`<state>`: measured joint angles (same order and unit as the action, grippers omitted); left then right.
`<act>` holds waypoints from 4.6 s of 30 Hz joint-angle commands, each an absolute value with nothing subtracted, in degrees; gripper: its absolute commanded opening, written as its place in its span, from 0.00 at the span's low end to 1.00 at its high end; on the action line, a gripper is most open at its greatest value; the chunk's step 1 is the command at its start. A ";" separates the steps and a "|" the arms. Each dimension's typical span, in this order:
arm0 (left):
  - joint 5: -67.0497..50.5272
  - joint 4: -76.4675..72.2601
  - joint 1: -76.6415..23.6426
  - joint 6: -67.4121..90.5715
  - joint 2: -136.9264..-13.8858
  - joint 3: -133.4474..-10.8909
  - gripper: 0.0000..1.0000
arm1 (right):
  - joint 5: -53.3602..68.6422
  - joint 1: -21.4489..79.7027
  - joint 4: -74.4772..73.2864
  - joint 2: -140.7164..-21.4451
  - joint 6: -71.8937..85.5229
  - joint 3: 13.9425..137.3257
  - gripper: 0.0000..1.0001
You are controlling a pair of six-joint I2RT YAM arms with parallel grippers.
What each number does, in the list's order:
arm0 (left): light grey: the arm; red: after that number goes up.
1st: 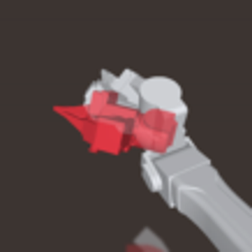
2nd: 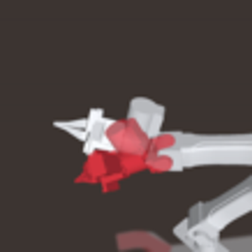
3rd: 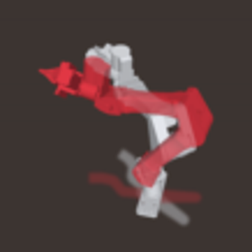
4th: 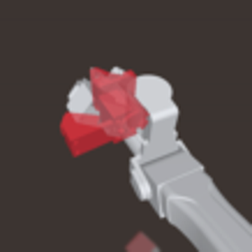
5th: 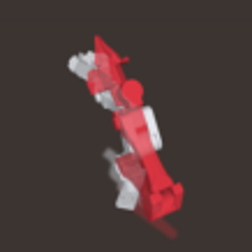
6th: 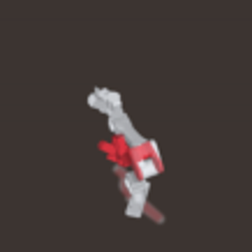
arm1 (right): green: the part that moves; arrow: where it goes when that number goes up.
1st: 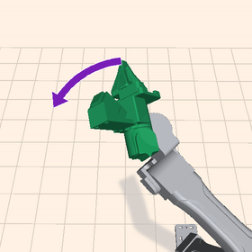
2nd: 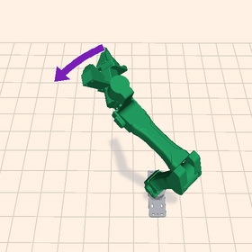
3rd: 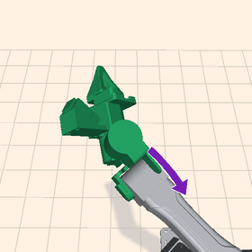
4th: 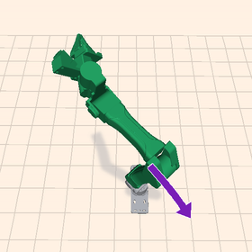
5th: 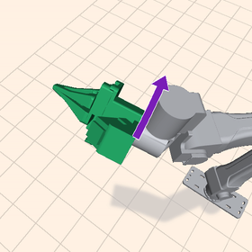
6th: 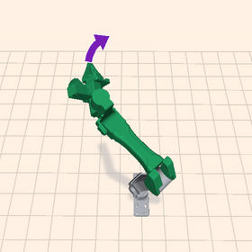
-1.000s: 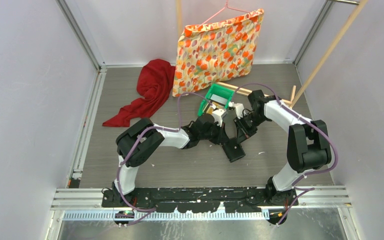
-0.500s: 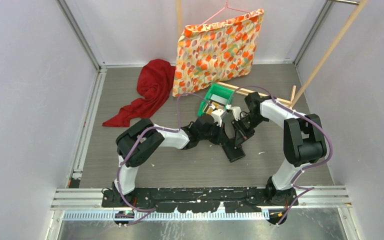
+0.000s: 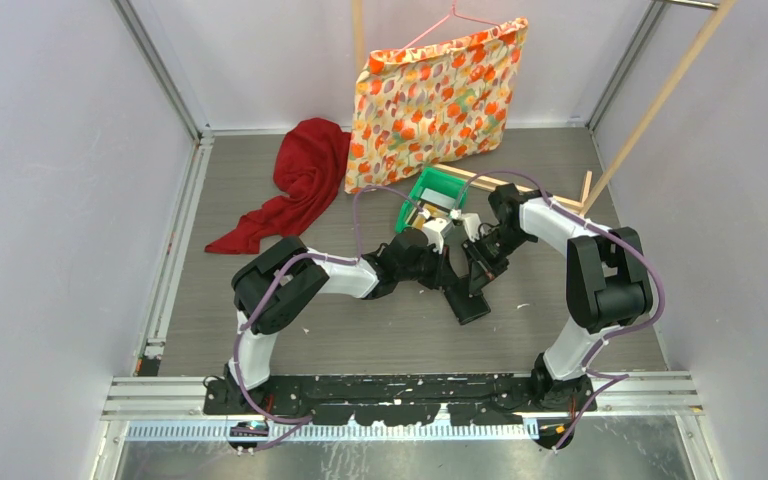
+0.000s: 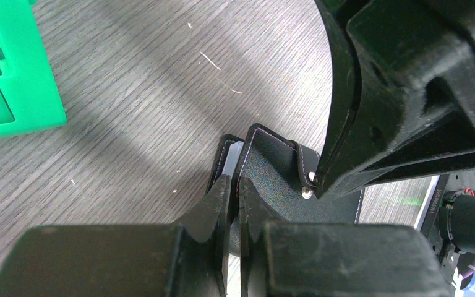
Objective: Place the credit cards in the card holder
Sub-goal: Close the card holder at the center of the board.
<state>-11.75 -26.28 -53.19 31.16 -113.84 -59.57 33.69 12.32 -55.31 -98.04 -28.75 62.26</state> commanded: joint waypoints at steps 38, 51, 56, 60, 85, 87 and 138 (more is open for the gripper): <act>-9.36 -29.18 -53.11 39.46 -113.73 -53.16 0.00 | 30.16 9.91 -50.18 -81.95 -29.16 58.44 0.49; 1.96 -27.25 -56.13 45.72 -110.55 -49.75 0.00 | 23.83 15.22 -45.30 -86.55 -27.82 57.87 0.53; 1.75 -27.33 -56.34 45.99 -110.92 -50.10 0.00 | 21.37 16.07 -44.58 -88.19 -27.38 58.19 0.47; 1.71 -27.49 -56.37 45.79 -110.87 -50.02 0.00 | 21.12 16.71 -45.13 -89.64 -27.43 58.99 0.42; 1.96 -28.65 -56.39 45.95 -110.78 -49.31 0.00 | 21.66 16.71 -45.99 -88.86 -27.14 60.55 0.01; 2.31 -28.36 -56.34 46.12 -110.61 -49.18 0.00 | 22.21 16.65 -46.01 -87.51 -27.48 60.49 0.01; 4.57 -30.22 -56.43 46.85 -109.04 -47.02 0.00 | 24.58 23.99 -53.52 -93.27 -32.70 61.40 0.01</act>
